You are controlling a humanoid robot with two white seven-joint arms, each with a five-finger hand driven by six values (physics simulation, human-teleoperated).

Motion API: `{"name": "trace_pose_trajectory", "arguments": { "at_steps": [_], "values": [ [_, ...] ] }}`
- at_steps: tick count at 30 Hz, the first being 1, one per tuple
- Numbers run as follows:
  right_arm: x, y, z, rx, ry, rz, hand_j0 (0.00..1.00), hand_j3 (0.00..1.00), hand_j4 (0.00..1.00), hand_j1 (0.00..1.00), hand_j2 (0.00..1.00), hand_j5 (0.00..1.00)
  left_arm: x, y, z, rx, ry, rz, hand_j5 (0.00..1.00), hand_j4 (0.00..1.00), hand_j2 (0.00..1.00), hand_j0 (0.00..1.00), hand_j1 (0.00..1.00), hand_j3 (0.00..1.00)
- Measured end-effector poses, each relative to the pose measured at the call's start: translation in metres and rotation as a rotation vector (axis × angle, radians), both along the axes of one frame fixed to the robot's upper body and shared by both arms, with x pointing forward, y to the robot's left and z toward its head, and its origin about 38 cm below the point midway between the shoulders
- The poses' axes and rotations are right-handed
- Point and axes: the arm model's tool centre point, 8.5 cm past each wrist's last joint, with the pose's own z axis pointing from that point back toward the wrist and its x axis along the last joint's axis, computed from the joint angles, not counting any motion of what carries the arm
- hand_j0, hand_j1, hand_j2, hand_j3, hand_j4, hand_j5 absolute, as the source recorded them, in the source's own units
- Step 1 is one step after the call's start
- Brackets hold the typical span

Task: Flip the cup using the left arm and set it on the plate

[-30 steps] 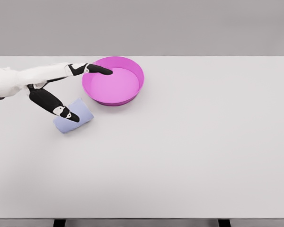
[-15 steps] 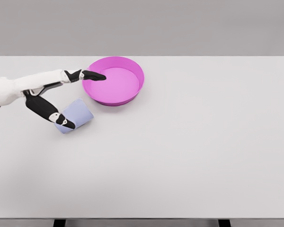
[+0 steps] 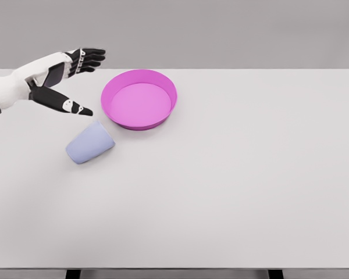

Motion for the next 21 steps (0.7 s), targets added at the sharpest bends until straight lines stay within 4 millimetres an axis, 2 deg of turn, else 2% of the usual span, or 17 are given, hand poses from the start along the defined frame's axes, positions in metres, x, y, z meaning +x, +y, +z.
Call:
{"name": "trace_pose_trajectory", "arguments": {
  "at_steps": [12,21],
  "values": [
    [0.000,0.000,0.000,0.000,0.000,0.000,1.00,1.00,1.00,1.00,1.00,1.00,-0.013,0.016,-0.051,0.139,0.167,0.064,1.00,1.00,1.00,1.00,1.00,1.00],
    [0.000,0.000,0.000,0.000,0.000,0.000,1.00,1.00,1.00,1.00,1.00,1.00,-0.014,0.013,-0.064,0.185,0.197,0.074,1.00,1.00,1.00,1.00,1.00,1.00]
  ]
}}
